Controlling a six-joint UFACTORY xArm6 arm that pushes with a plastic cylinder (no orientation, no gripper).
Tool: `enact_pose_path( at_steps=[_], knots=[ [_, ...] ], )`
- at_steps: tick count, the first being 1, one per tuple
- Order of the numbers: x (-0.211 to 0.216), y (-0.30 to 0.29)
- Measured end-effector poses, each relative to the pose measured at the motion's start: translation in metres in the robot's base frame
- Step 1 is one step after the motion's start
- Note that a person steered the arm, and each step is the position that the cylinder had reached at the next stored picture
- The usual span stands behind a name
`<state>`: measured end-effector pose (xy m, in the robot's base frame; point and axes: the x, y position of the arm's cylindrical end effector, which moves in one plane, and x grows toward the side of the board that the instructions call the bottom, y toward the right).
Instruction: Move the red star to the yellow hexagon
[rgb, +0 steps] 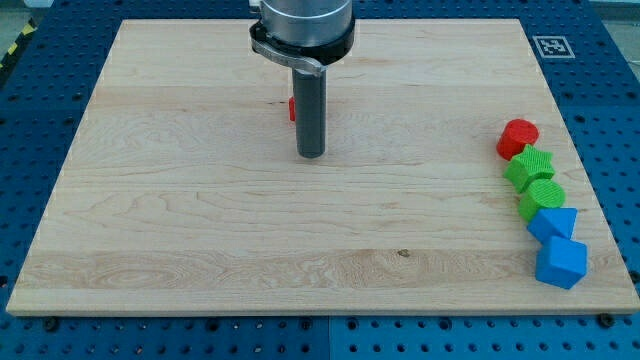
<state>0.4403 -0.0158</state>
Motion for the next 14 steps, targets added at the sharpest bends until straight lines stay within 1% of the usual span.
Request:
enact_pose_path(
  at_steps=[4, 7, 8, 9, 11, 13, 14],
  knots=[
    [-0.004, 0.0],
    [-0.019, 0.0],
    [-0.036, 0.0],
    [-0.039, 0.0],
    [-0.106, 0.0],
    [-0.084, 0.024],
    [-0.124, 0.024]
  ],
)
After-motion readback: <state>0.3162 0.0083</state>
